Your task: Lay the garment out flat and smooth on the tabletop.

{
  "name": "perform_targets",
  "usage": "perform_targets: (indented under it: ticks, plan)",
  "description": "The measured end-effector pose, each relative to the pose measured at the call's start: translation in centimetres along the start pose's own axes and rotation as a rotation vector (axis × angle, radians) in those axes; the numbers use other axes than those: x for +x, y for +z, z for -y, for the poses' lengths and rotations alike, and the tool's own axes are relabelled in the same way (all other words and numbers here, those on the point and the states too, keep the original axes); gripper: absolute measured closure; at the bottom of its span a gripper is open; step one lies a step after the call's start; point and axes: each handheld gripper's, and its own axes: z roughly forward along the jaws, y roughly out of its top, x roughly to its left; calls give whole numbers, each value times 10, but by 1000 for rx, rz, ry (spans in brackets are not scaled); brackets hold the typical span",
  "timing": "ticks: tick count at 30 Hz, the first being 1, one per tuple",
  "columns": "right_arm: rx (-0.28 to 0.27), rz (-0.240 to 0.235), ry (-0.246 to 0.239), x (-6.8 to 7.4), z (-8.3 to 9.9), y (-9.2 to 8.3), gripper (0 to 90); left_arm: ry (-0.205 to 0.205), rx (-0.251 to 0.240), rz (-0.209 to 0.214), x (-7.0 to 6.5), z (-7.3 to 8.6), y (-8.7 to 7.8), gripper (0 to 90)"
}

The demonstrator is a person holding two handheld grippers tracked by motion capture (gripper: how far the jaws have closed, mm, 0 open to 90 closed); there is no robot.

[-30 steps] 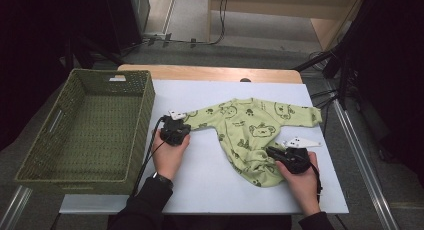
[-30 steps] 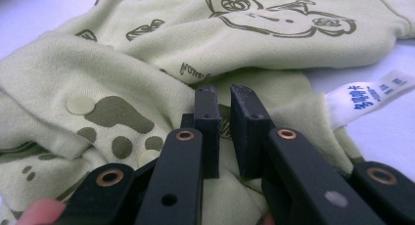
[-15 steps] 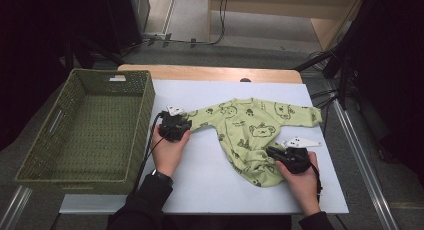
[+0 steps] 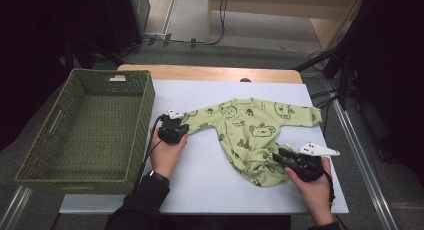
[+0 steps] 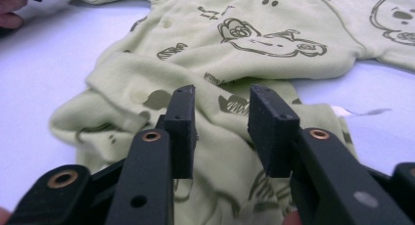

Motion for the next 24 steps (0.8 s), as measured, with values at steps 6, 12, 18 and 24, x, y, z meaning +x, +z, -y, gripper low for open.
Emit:
perform_targets:
  ticks: [6,12,18,24]
  plan:
    - [29,-5,17,-4,12,4,590,1,-3,-4,-1,0,0,896]
    - [-22,4,22,-8,-25,20,649,-4,-2,3,1,0,0,896]
    - [50,11,-54,-13,-82,82,688,-19,1,12,2,0,0,896]
    - [137,44,-19,-35,-123,137,743,-40,-8,25,4,0,0,896]
